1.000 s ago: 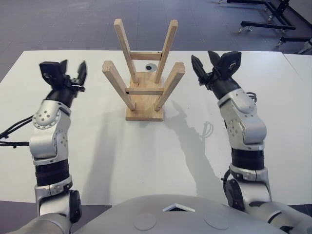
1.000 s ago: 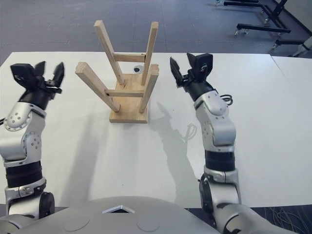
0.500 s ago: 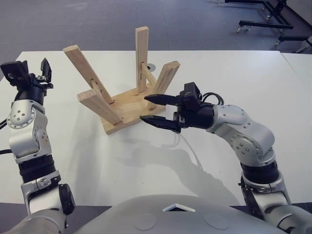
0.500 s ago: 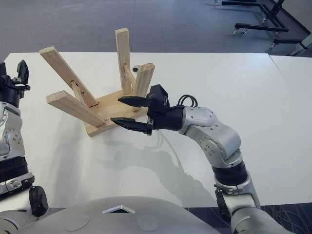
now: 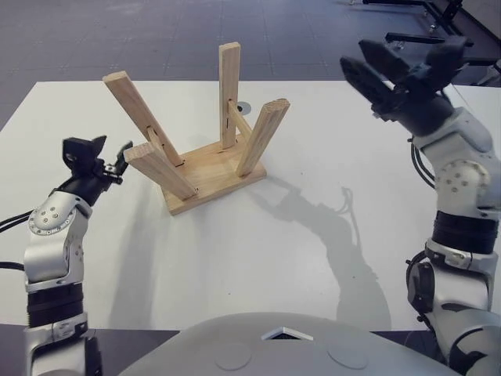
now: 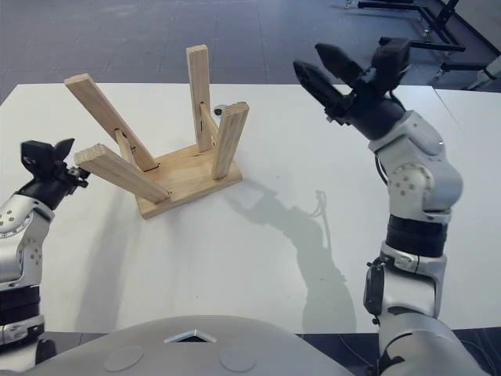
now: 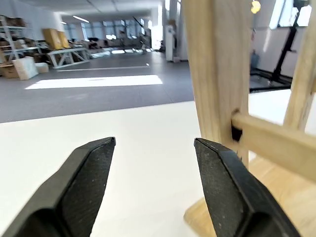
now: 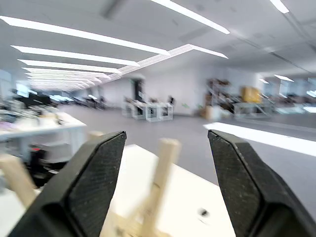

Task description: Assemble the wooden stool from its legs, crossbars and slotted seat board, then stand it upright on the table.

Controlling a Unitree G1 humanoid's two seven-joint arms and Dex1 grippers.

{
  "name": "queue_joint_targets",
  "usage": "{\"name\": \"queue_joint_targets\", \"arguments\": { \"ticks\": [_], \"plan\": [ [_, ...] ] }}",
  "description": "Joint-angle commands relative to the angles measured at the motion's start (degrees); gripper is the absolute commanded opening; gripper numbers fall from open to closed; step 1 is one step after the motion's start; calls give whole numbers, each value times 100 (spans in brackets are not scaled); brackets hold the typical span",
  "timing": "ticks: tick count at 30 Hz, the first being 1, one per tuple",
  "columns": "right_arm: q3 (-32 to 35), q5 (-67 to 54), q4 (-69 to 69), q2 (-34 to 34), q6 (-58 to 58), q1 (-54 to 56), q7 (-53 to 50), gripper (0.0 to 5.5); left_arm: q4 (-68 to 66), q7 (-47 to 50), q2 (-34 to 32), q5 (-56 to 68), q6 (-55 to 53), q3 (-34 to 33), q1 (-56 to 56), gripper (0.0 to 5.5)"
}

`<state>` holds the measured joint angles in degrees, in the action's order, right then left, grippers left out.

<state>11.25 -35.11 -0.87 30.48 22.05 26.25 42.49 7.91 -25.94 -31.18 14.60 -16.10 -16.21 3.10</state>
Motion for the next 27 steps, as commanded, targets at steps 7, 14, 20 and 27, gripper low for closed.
{"name": "queue_joint_targets", "arguments": {
  "ticks": [7, 14, 20, 27],
  "plan": [
    [-1321, 2083, 3451, -1472, -2358, 725, -286, 306, -603, -820, -422, -837, 478, 1181, -175, 294],
    [-1669, 1174, 1844, -1565, -1079, -216, 1230, 306, -541, -1162, -191, -681, 973, 1413, -37, 294],
    [-2033, 907, 290, -1131, -91, -894, 1615, 306, -757, -1147, 100, -892, 1207, 1877, -299, 294],
    [-1783, 756, -770, -695, 448, -1516, 1408, 306, -794, -1204, 376, -1076, 1372, 2294, -423, 294]
  ]
}}
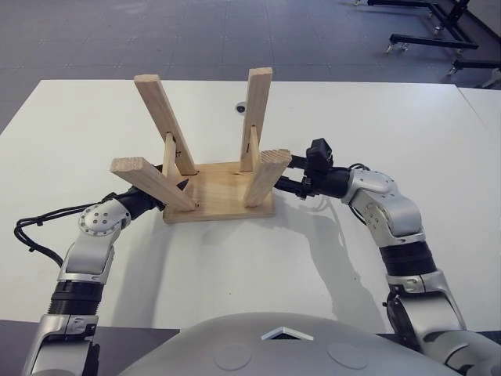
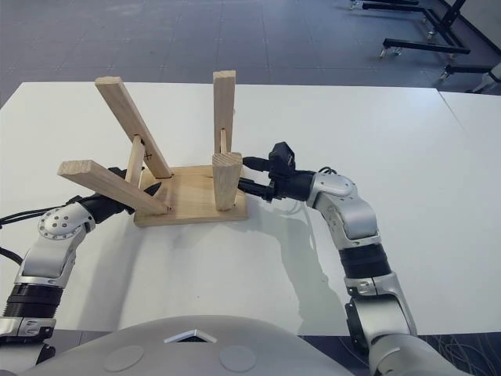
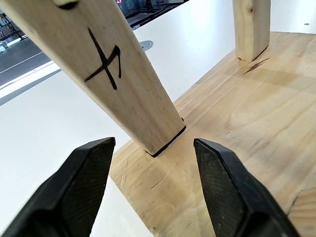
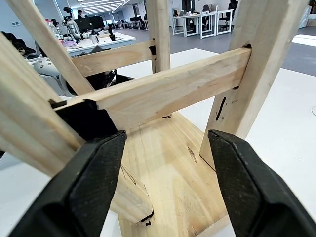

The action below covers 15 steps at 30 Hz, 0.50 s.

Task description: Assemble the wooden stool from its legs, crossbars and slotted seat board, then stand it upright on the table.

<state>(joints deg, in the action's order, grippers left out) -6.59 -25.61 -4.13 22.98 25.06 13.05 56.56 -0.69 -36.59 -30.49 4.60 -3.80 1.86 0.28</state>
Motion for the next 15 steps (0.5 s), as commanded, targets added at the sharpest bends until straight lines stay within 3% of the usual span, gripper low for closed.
{"name": "queue_joint_targets", "arguments": {
  "ticks": [1, 8, 15],
  "plan": [
    [77, -200, -479, 169, 186, -264, 9, 306, 78, -127, 319, -75, 151, 481, -106, 294],
    [627, 265, -475, 871, -228, -702, -216, 306, -521, -212, -315, -49, 463, -204, -139, 294],
    [135, 935, -232, 1385, -1015, -854, 287, 306, -739, -954, -1036, -4, 638, -374, -155, 294]
  ]
}}
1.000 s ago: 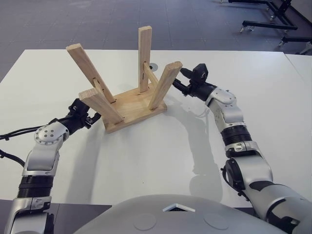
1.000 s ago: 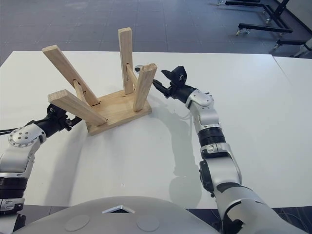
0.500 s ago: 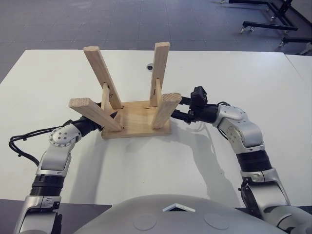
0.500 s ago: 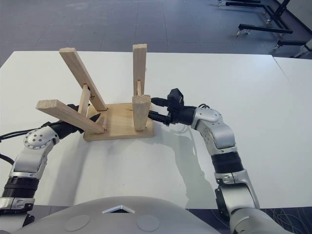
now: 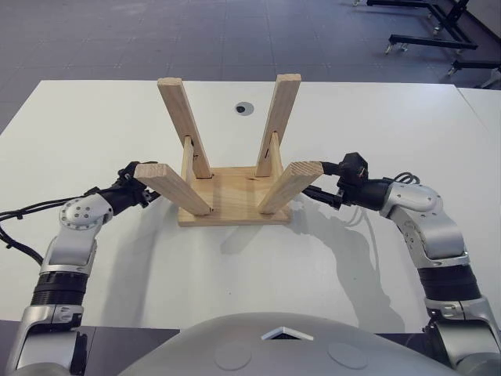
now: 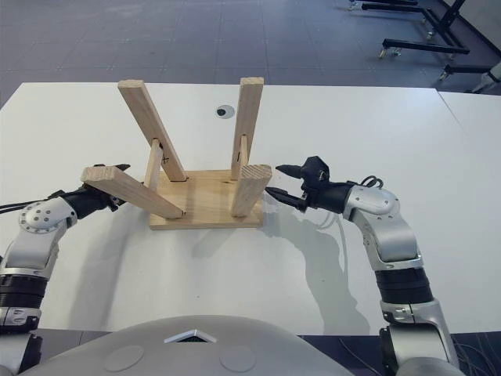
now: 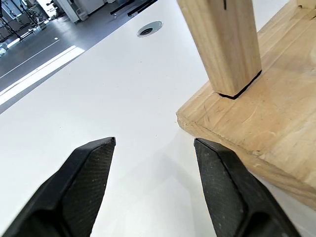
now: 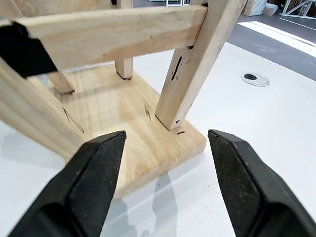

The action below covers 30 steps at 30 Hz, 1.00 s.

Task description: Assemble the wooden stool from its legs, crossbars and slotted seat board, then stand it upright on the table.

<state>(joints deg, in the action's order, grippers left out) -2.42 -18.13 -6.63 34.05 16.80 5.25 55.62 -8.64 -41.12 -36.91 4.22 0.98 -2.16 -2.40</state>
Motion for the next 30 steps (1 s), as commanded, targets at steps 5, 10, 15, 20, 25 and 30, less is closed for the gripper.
{"name": "queue_joint_targets", "arguments": {
  "ticks": [5, 10, 15, 20, 25, 30],
  "plan": [
    [-471, 174, 169, 349, -242, 103, 714, 306, 392, -1290, -935, -14, 440, 167, 618, 294],
    [-485, -64, 507, -15, -235, 390, 801, 306, 657, -1813, -1068, 194, 364, 297, 679, 294],
    [-774, 1, 869, -297, -287, 622, 948, 306, 1104, -2351, -1050, 810, 255, 251, 767, 294],
    [-864, 25, 989, -321, -310, 716, 1045, 306, 1261, -2468, -1055, 941, 128, 263, 716, 294],
    [-873, -54, 866, -138, -162, 665, 1246, 306, 1139, -2368, -862, 798, 67, 458, 587, 294],
    [-807, -171, 599, -23, -41, 630, 1341, 306, 909, -2314, -728, 772, 122, 560, 514, 294]
  ]
}}
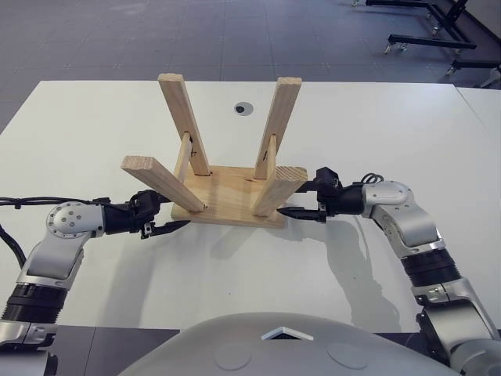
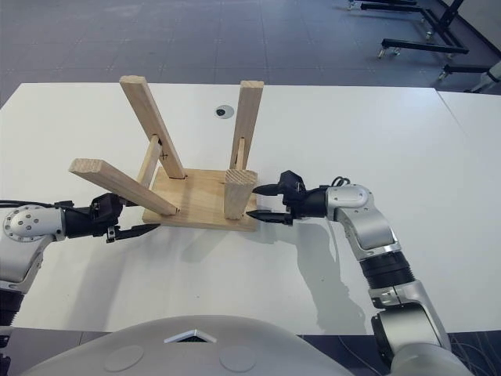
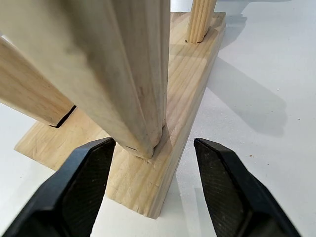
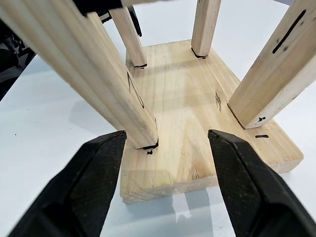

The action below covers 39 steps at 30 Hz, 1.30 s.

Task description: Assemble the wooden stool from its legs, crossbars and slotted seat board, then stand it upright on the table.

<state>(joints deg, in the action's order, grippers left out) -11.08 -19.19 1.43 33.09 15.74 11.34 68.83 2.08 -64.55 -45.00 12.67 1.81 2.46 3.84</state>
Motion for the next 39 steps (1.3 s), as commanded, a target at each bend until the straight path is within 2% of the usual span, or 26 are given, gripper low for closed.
{"name": "queue_joint_targets", "arguments": {
  "ticks": [1, 14, 25, 31, 35, 39],
  "plan": [
    [62, -66, -251, 53, 85, 10, -21, 306, -220, 24, 110, -92, 42, 133, -160, 294],
    [-494, 331, 15, -565, 158, 189, -465, 306, -129, 187, 286, -157, -125, 332, -352, 294],
    [-331, -172, -1212, -47, 1107, -189, -313, 306, -285, 274, 309, -295, 17, 402, -304, 294],
    [-374, 18, -839, -225, 721, -168, -536, 306, -315, 258, 303, -307, 53, 423, -348, 294],
    [-435, 235, -117, -356, 126, -139, -539, 257, -273, 143, 326, -228, 18, 480, -403, 232],
    [-387, 64, -15, -494, 0, -47, -397, 188, -299, 109, 405, -237, 29, 563, -475, 175]
  ]
}}
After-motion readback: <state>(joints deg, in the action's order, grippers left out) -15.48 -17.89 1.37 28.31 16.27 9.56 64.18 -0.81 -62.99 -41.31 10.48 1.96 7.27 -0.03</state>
